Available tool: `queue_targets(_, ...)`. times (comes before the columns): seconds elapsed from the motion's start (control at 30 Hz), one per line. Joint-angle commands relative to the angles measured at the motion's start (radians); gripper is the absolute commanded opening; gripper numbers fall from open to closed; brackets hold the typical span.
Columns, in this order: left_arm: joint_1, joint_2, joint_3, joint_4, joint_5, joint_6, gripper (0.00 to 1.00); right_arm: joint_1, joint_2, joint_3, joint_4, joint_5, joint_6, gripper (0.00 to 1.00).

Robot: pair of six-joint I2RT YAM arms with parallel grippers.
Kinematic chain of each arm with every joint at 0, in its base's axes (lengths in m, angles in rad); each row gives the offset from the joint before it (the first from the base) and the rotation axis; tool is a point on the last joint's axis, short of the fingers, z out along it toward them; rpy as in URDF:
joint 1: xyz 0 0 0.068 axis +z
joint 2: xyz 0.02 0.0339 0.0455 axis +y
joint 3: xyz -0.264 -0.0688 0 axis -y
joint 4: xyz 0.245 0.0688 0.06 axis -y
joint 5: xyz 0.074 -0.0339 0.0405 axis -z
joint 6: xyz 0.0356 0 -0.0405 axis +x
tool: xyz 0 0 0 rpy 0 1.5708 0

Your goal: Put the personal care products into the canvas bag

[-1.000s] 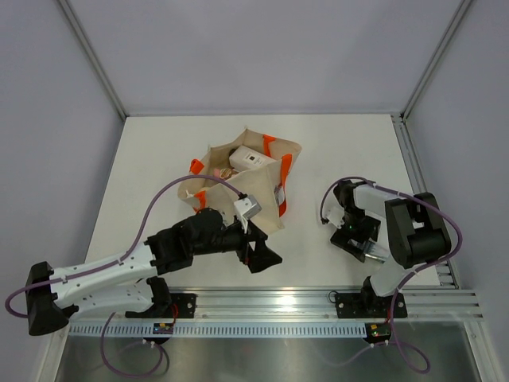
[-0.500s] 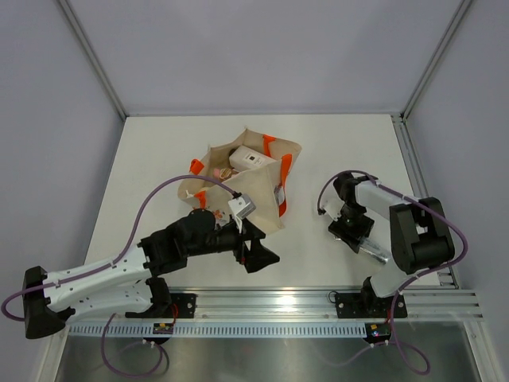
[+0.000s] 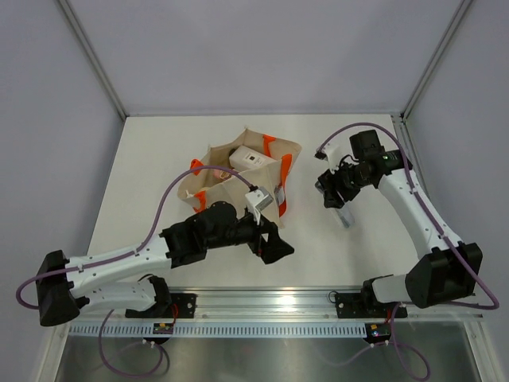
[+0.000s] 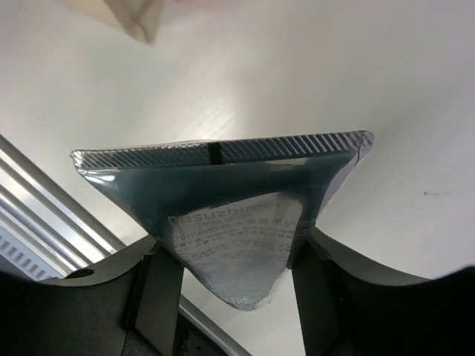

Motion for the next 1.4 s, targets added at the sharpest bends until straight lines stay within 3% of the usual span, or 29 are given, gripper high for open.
queue_targets(0.0,-0.002,0.081,0.107,0.157,-0.124,-0.004,0.99,0.007,-0.062,0.1,0.005,-0.216,0.112,0.1)
queue_targets(0.17,-0.003,0.203,0.17,0.298,-0.28,-0.005,0.99,0.007,-0.071,0.161,0.095,-0.294,0.241,0.08)
queue_targets(0.4,-0.003,0.384,0.313,0.342,-0.442,0.018,0.99,-0.039,-0.028,0.261,0.112,-0.487,0.376,0.07)
queue_targets(0.77,-0.003,0.533,0.417,0.425,-0.509,0.035,0.98,-0.066,-0.045,0.275,0.155,-0.655,0.47,0.09)
queue_targets(0.87,-0.003,0.535,0.425,0.436,-0.512,0.045,0.87,-0.073,-0.051,0.269,0.155,-0.675,0.472,0.1)
queue_targets(0.9,-0.003,0.535,0.426,0.436,-0.506,0.047,0.8,-0.074,-0.051,0.27,0.155,-0.679,0.476,0.1)
queue_targets(0.93,-0.003,0.533,0.426,0.428,-0.5,0.047,0.67,-0.082,-0.054,0.272,0.16,-0.687,0.481,0.11)
queue_targets(1.0,-0.003,0.529,0.423,0.419,-0.483,0.047,0.54,-0.097,-0.062,0.275,0.173,-0.698,0.491,0.13)
queue_targets(1.03,-0.003,0.518,0.42,0.412,-0.48,0.044,0.41,-0.099,-0.062,0.279,0.176,-0.701,0.49,0.16)
queue_targets(1.1,-0.003,0.506,0.411,0.405,-0.465,0.039,0.31,-0.099,-0.065,0.282,0.181,-0.705,0.484,0.18)
queue_targets(1.13,-0.003,0.495,0.407,0.392,-0.459,0.041,0.27,-0.1,-0.065,0.282,0.183,-0.714,0.479,0.21)
queue_targets(1.17,-0.003,0.489,0.405,0.384,-0.45,0.042,0.17,-0.1,-0.065,0.281,0.186,-0.736,0.473,0.3)
queue_targets(1.23,-0.002,0.467,0.396,0.37,-0.437,0.045,0.12,-0.099,-0.068,0.279,0.195,-0.756,0.467,0.48)
queue_targets(1.27,-0.002,0.458,0.394,0.367,-0.43,0.05,0.08,-0.099,-0.074,0.278,0.201,-0.757,0.467,0.77)
queue_targets(1.3,-0.002,0.452,0.39,0.364,-0.414,0.051,0.07,-0.1,-0.08,0.276,0.209,-0.751,0.464,0.99)
queue_targets(1.37,-0.002,0.429,0.39,0.346,-0.39,0.065,0.03,-0.1,-0.097,0.276,0.241,-0.724,0.464,1.0)
